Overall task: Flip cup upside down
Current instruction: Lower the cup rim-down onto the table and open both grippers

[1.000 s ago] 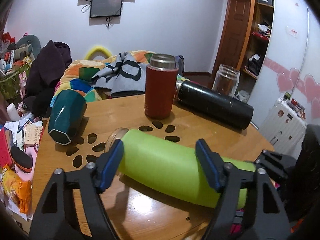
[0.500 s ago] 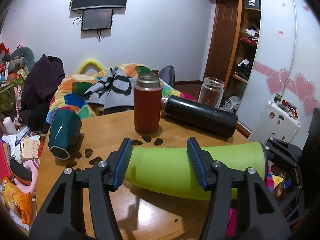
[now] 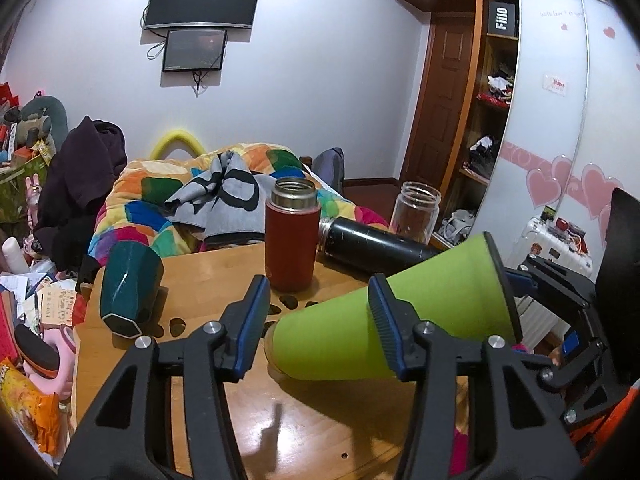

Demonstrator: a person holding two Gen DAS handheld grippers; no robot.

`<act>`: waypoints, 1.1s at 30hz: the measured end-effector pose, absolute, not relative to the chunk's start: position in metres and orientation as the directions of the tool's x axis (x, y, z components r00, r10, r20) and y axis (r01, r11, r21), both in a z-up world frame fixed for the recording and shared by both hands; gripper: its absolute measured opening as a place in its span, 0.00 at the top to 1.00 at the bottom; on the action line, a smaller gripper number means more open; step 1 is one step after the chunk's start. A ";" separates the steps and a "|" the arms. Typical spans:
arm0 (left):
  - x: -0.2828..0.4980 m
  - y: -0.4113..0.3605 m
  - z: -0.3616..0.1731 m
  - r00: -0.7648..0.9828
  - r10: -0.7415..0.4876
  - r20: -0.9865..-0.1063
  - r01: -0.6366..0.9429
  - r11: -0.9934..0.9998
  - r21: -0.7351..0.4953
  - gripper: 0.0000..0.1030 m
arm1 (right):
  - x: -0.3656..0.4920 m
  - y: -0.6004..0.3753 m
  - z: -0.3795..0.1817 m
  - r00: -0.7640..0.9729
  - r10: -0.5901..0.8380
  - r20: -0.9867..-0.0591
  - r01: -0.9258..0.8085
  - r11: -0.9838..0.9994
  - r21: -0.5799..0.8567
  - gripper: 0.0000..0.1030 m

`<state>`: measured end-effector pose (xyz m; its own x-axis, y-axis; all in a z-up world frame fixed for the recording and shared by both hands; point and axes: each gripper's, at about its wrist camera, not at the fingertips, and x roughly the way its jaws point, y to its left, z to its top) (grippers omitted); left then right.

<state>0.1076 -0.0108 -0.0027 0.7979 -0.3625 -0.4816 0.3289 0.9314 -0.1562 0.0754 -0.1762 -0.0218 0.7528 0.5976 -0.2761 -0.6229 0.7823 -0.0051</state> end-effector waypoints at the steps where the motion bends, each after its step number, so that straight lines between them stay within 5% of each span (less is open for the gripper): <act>1: 0.109 -0.010 -0.002 0.798 -0.364 -0.480 0.328 0.931 -0.160 0.50 | 0.078 -0.175 -0.019 0.751 0.598 -0.279 -0.624 0.782 -0.004 0.38; 33: 0.115 0.018 -0.007 0.828 -0.294 -0.477 0.244 0.956 -0.165 0.52 | 0.135 -0.138 0.018 0.726 0.580 -0.368 -0.614 0.789 0.032 0.39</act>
<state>0.1148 0.0180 -0.0067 0.8283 -0.2941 -0.4768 0.2443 0.9556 -0.1649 0.1352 -0.1382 0.0179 0.7264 0.5803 -0.3681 -0.6139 0.7888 0.0321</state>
